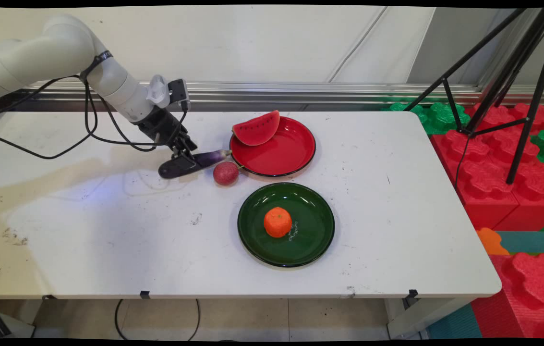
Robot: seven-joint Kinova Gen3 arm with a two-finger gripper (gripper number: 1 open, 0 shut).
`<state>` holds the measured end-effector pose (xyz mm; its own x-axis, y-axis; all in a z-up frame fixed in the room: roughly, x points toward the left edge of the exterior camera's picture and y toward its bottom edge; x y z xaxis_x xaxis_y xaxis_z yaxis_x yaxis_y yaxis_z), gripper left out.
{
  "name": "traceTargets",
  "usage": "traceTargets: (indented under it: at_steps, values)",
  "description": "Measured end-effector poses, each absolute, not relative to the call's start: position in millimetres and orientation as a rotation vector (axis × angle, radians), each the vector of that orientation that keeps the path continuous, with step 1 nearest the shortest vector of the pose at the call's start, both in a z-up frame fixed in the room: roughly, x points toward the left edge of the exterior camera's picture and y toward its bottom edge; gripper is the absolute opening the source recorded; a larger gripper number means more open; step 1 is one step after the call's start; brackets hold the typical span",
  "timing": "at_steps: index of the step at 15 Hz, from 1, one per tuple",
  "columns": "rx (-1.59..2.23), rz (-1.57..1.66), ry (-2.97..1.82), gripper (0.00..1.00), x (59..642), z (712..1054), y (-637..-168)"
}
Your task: Place the picked object on the table
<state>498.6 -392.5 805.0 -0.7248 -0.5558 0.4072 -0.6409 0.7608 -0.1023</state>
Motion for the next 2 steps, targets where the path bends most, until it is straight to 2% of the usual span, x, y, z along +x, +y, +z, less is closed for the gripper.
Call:
traceTargets:
  at_steps: [2]
  values:
    - [0.909,0.335,-2.598,1.0,501.2,805.5,-392.8]
